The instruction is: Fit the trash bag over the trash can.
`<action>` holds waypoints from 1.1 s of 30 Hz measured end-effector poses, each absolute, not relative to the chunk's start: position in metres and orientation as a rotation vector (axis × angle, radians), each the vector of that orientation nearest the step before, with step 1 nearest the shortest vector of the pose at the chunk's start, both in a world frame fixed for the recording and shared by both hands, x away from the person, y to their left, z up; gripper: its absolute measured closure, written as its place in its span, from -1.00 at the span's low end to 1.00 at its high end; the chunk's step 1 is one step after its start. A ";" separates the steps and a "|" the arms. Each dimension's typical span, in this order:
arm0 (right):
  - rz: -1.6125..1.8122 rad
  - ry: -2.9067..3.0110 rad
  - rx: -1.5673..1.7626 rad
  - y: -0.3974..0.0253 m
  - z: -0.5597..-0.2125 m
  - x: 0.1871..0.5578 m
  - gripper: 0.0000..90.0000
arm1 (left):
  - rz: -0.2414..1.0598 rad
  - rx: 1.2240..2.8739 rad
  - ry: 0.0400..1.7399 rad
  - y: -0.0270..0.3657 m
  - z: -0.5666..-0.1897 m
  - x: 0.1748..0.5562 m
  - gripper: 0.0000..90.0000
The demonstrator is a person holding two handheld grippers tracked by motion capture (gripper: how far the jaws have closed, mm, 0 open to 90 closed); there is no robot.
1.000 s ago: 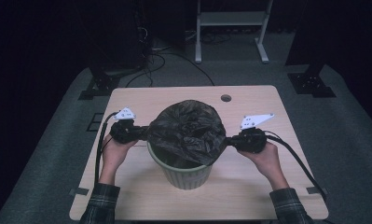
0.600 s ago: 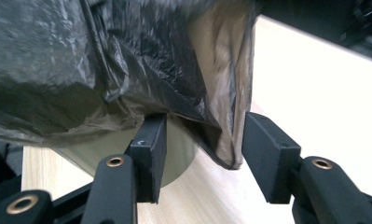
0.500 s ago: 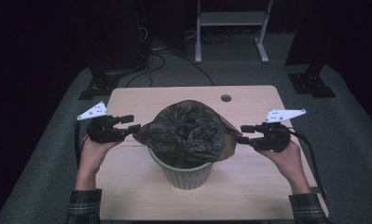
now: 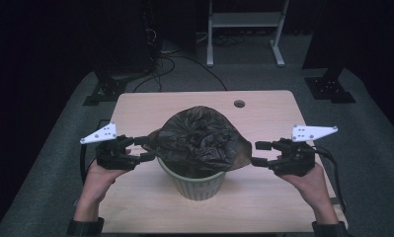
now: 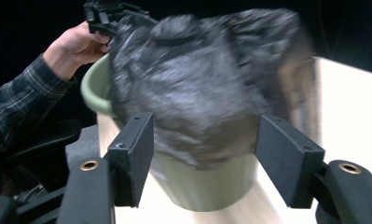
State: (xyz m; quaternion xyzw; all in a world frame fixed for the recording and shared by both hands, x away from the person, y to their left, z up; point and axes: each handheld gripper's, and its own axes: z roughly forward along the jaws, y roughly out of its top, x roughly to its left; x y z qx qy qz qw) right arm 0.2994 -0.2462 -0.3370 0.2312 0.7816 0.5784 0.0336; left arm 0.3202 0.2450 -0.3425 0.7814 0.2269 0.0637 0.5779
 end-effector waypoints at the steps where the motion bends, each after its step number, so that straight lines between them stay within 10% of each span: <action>1: 1.769 2.418 0.707 -0.241 -0.340 0.298 -0.23 | 0.147 1.821 0.530 0.244 -0.344 0.320 -0.33; 16: 1.791 2.389 0.722 -0.218 -0.355 0.320 -0.22 | 0.213 1.792 0.506 0.225 -0.345 0.339 -0.23; 24: 1.710 2.333 0.705 -0.217 -0.356 0.329 0.93 | 0.220 1.815 0.493 0.223 -0.347 0.344 0.97; 33: 1.643 2.466 0.623 -0.219 -0.366 0.317 0.99 | 0.134 1.919 0.498 0.233 -0.367 0.332 1.00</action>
